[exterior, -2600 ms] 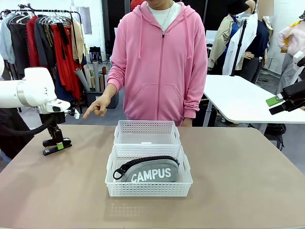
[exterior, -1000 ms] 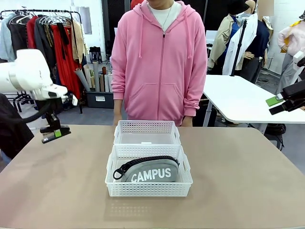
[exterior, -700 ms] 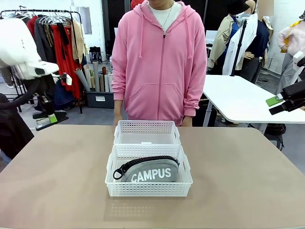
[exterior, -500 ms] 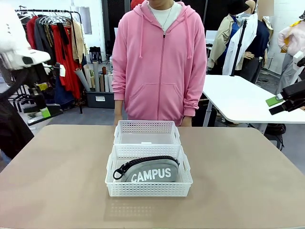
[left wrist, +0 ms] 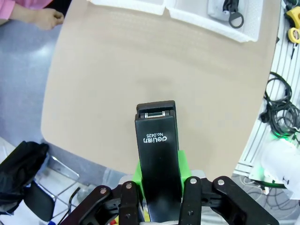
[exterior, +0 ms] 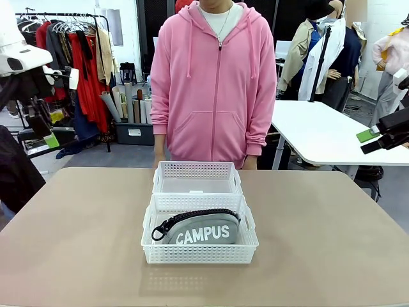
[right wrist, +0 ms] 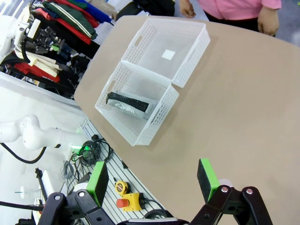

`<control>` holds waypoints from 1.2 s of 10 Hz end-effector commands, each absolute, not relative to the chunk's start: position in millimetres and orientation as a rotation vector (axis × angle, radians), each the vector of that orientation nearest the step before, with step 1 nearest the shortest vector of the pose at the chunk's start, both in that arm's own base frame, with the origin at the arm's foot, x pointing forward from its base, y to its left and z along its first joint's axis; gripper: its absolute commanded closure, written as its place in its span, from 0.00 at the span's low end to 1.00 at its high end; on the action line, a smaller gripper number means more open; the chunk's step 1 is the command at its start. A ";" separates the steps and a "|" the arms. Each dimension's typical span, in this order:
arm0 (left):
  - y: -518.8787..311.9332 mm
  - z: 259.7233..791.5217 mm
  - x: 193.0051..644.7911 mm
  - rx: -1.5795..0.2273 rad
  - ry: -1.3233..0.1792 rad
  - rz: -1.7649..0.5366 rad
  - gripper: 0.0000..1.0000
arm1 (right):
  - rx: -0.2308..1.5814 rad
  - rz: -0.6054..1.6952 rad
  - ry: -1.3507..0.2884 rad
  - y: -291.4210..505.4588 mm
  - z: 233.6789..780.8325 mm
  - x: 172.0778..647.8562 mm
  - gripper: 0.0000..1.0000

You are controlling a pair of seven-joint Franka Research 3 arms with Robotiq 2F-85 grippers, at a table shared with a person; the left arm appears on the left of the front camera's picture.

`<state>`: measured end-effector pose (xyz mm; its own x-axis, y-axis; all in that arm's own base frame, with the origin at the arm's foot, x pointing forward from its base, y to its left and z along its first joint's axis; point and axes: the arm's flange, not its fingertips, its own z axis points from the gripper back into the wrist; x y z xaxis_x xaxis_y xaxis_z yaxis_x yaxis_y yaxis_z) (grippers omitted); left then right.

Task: Distribute items into two baskets.
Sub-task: Pick up the Stapler that the person points to, then place the picked Stapler into the Organizing basket as instructed by the person.

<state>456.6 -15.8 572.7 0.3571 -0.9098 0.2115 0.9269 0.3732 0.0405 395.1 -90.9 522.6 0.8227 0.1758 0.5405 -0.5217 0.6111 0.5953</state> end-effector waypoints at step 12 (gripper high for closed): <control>-15.8 572.7 456.6 -0.091 -0.212 -1.187 1.00 | 0.830 0.415 -0.463 -89.8 524.3 394.3 0.00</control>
